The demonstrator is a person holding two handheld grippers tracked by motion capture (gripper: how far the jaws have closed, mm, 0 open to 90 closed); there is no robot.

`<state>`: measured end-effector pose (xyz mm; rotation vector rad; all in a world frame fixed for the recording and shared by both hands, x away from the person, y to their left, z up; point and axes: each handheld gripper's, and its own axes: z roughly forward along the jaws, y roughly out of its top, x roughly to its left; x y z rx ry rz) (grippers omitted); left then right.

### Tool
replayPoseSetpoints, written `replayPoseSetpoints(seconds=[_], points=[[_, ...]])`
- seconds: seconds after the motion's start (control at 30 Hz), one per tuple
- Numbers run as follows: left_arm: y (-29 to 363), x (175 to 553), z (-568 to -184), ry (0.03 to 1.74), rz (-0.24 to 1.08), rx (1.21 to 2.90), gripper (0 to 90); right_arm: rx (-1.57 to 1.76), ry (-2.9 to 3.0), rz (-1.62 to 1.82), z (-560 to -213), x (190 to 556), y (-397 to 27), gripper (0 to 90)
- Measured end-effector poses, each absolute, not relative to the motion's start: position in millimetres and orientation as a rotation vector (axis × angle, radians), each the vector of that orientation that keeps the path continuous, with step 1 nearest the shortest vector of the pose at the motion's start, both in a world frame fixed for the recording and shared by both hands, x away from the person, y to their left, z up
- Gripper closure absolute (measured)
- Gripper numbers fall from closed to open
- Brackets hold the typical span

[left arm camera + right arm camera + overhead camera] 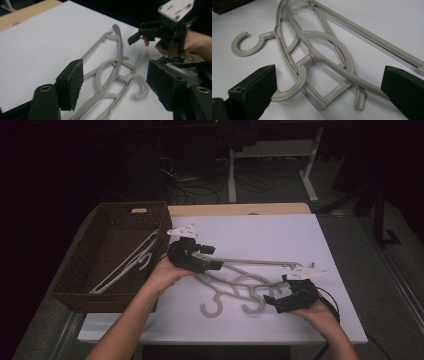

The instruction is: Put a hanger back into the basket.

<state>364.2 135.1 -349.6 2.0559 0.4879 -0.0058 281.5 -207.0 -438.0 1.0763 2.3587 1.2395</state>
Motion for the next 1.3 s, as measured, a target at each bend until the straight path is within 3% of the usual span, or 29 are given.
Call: replayPoseSetpoints(seconds=[0.1, 0.33, 0.5, 0.83, 1.3], points=[[130, 368, -363, 0.492, -0.002, 2.076, 40.8, 1.077, 2.364, 1.233, -438, 282, -207, 0.1], [117, 382, -388, 0.519, 0.053, 2.201, 74.0, 1.072, 2.363, 1.237, -438, 281, -207, 0.1], [111, 395, -407, 0.571, 0.093, 2.299, 89.7, 1.070, 2.365, 1.237, -438, 282, -207, 0.1], [110, 405, -435, 0.634, 0.129, 2.469, 90.0, 1.068, 2.367, 1.234, -439, 282, -207, 0.1], [123, 388, -424, 0.616, 0.058, 2.434, 90.0, 1.067, 2.371, 1.231, -439, 282, -206, 0.1]])
